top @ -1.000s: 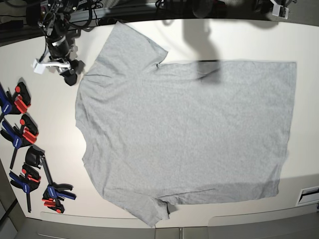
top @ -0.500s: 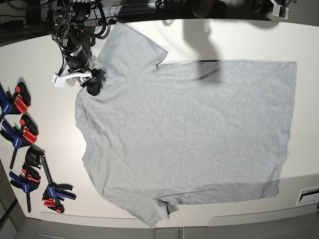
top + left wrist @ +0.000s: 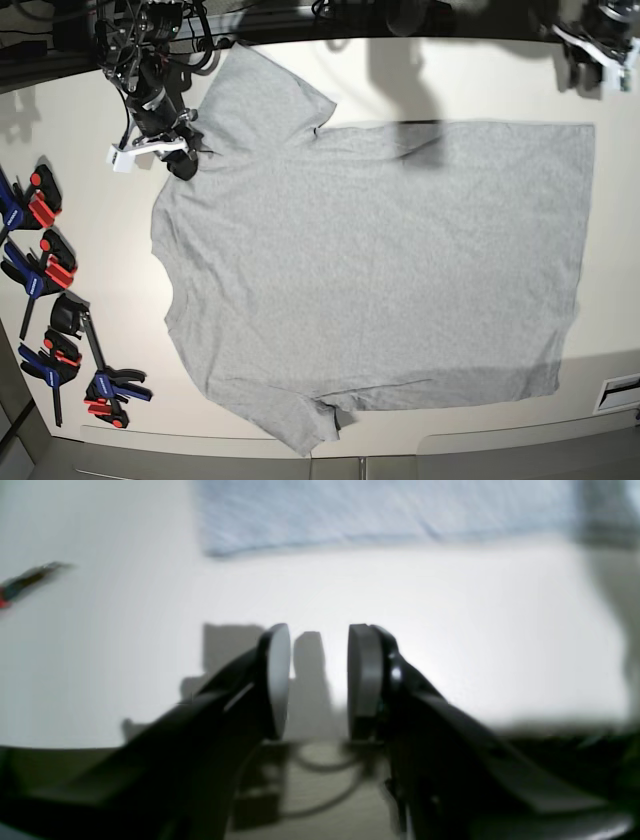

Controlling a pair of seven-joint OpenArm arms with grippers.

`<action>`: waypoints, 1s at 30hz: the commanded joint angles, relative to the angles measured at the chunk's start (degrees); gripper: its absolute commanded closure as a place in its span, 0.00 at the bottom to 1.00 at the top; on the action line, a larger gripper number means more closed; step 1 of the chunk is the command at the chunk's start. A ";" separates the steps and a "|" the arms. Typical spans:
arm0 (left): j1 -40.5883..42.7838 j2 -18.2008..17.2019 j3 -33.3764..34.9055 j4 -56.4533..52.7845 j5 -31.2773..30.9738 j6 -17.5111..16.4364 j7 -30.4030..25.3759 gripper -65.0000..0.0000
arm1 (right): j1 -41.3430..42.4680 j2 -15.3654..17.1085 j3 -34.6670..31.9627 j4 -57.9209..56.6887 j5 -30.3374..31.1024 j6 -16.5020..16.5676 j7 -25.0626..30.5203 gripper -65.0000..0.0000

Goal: Fold the T-shirt properly
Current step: 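Move the left gripper to the opposite shoulder corner and grasp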

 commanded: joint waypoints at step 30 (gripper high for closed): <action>-35.04 -14.91 -1.49 -55.45 -34.69 -13.05 28.74 0.54 | 0.17 -0.50 0.17 0.44 0.11 -0.44 -0.39 1.00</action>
